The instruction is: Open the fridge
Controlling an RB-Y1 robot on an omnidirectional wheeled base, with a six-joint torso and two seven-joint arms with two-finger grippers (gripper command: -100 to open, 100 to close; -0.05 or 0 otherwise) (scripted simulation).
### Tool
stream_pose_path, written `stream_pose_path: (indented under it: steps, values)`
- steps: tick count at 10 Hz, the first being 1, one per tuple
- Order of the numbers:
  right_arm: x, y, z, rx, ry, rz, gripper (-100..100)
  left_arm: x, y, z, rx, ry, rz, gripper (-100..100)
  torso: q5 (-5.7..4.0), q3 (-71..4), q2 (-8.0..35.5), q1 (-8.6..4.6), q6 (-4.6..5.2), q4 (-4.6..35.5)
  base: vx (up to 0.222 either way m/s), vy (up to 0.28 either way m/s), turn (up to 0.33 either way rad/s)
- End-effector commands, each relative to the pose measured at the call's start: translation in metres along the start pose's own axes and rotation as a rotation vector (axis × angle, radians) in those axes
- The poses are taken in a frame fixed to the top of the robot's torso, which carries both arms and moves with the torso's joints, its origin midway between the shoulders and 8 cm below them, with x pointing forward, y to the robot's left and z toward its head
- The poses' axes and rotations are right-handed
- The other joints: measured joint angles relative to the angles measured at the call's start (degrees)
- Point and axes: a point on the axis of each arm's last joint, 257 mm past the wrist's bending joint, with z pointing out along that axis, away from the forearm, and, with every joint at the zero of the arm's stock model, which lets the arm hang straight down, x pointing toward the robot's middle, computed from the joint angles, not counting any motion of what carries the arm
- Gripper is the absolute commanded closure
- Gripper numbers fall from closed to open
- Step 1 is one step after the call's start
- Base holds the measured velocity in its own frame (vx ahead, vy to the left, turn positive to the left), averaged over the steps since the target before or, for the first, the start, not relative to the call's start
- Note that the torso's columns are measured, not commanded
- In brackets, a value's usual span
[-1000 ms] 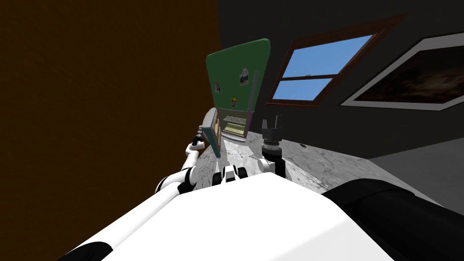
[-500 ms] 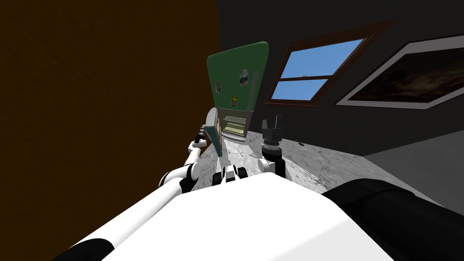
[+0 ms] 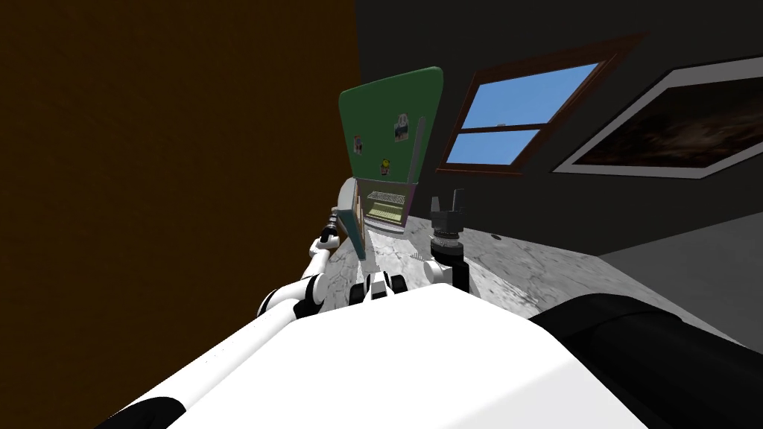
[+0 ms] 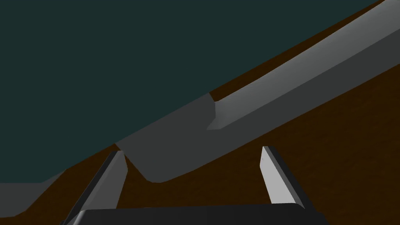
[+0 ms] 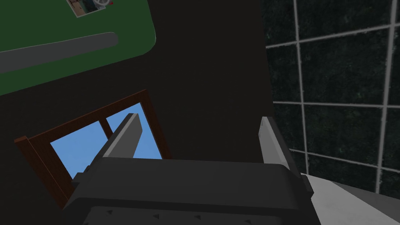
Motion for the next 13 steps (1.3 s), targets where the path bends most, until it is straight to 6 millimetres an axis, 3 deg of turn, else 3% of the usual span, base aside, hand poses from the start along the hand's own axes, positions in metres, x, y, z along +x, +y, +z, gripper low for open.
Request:
stream_pose_path:
  steps: [1,5,7,10,12,13]
  values:
    - [0.000,0.000,0.000,0.000,0.000,0.000,0,0.009,0.016,-0.011,-0.004,0.015,0.024,-100,0.02,-0.06,-0.09,0.04,0.01,-0.04,0.048,0.030,-0.008]
    - [0.000,0.000,0.000,0.000,0.000,0.000,0,0.024,0.043,-0.034,-0.001,0.039,0.069,-100,0.05,-0.11,-0.17,0.08,0.00,-0.10,0.048,0.026,-0.027]
    - [0.000,0.000,0.000,0.000,0.000,0.000,0,0.026,0.046,-0.037,-0.001,0.042,0.073,-100,0.06,-0.20,-0.32,0.02,0.11,-0.17,0.030,0.014,0.006]
    - [0.000,0.000,0.000,0.000,0.000,0.000,0,0.045,0.062,-0.055,-0.004,0.069,0.087,-100,0.09,-0.20,-0.33,0.06,0.05,-0.22,0.036,0.016,-0.029]
    - [0.000,0.000,0.000,0.000,0.000,0.000,0,0.041,0.058,-0.050,0.005,0.060,0.085,-100,0.03,-0.11,-0.18,0.05,0.05,-0.06,0.002,0.005,0.013]
    - [0.000,0.000,0.000,0.000,0.000,0.000,0,0.040,0.058,-0.050,0.005,0.058,0.085,100,0.01,-0.05,-0.08,0.01,0.03,-0.01,-0.007,0.002,0.012]
